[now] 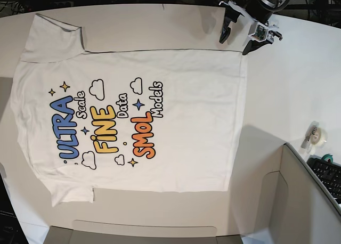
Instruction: Layout the t-shirt on the table in an organized manner, then fold the t-shirt properly
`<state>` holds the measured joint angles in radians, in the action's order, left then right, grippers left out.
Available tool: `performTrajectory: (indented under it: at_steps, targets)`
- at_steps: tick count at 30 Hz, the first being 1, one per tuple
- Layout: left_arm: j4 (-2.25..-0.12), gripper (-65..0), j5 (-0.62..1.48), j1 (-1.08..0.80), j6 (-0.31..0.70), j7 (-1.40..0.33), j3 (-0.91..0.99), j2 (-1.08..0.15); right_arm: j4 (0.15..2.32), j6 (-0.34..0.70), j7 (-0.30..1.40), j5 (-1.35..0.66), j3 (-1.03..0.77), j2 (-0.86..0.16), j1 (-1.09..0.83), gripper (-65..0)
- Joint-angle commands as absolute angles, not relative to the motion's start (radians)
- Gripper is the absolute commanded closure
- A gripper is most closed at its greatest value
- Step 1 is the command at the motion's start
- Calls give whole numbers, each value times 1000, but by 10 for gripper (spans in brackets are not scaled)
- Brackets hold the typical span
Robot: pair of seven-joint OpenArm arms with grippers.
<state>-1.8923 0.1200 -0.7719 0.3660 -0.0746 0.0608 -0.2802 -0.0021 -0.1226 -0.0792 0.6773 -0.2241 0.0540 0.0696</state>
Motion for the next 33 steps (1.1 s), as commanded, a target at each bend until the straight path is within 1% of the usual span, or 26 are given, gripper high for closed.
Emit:
performTrajectory:
  at_steps: [1, 6, 23, 33]
  targets:
    - [-1911, -435, 134, -780, 363, -47, 68, -286, 0, -125, -88, 677, -225, 59, 73, 0]
    - [-1911, -484, 134, -780, 363, -47, 65, -286, 0, -125, -84, 677, -225, 54, 73, 0]
    - [-1903, -484, 134, -774, 369, -61, 62, -285, 0, -125, -85, 677, -225, 56, 73, 0]
    - [-1839, -485, 134, -679, 369, -61, -1, -286, 0, -125, -85, 677, -225, 56, 73, 0]
